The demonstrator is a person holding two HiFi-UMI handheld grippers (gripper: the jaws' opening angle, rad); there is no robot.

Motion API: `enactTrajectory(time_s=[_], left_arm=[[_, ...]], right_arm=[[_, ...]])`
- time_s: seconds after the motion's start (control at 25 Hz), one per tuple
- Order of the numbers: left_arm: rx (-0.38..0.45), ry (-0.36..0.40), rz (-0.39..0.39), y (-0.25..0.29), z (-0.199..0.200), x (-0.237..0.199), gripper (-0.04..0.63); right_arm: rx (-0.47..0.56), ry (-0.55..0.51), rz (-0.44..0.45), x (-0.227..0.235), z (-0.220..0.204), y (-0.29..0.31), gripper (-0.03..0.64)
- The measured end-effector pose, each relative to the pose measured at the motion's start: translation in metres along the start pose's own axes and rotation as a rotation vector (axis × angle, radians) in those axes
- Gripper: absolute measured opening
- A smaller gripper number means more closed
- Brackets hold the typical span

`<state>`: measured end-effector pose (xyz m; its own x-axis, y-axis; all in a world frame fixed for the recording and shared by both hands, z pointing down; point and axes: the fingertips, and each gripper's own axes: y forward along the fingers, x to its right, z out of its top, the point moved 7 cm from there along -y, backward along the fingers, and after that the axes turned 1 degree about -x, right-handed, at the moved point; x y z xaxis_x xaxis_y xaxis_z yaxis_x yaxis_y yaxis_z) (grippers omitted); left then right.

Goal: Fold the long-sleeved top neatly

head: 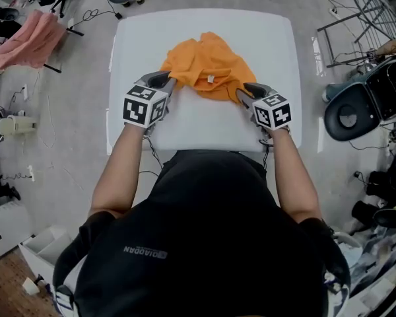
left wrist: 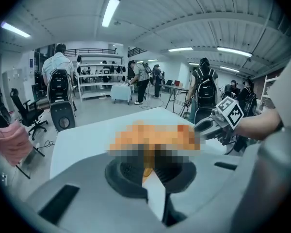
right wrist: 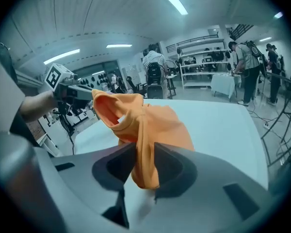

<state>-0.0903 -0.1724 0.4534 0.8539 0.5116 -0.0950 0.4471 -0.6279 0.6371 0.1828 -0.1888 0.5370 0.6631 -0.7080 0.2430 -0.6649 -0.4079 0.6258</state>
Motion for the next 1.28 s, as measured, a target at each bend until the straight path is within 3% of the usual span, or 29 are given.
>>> enactTrajectory(time_s=[0.12,0.2,0.48,0.64,0.8,1.0,1.28], left_arm=[[0.003,-0.001,0.011,-0.001,-0.001,0.0,0.021],[0.002,-0.001,0.02,-0.002,-0.002,-0.001,0.021],[0.023,0.058,0.115,-0.013,0.013,-0.021,0.021],[0.117,0.125,0.192,-0.033,0.064,-0.041,0.021],[0.219,0.251,0.265,-0.061,0.13,-0.058,0.021],[0.307,0.327,0.28,-0.099,0.196,-0.073,0.021],[0.398,0.483,0.307,-0.162,0.26,-0.084,0.021]], right_arm=[[-0.021,-0.021,-0.016,-0.004,-0.007,0.002,0.118],[-0.009,-0.047,-0.042,-0.006,-0.006,0.001,0.028],[0.184,-0.144,-0.14,0.003,0.052,-0.043,0.025],[0.293,-0.257,-0.2,0.017,0.121,-0.081,0.025],[0.377,-0.395,-0.261,0.019,0.191,-0.117,0.025],[0.464,-0.492,-0.329,0.003,0.261,-0.154,0.025],[0.46,-0.664,-0.46,-0.034,0.318,-0.195,0.026]])
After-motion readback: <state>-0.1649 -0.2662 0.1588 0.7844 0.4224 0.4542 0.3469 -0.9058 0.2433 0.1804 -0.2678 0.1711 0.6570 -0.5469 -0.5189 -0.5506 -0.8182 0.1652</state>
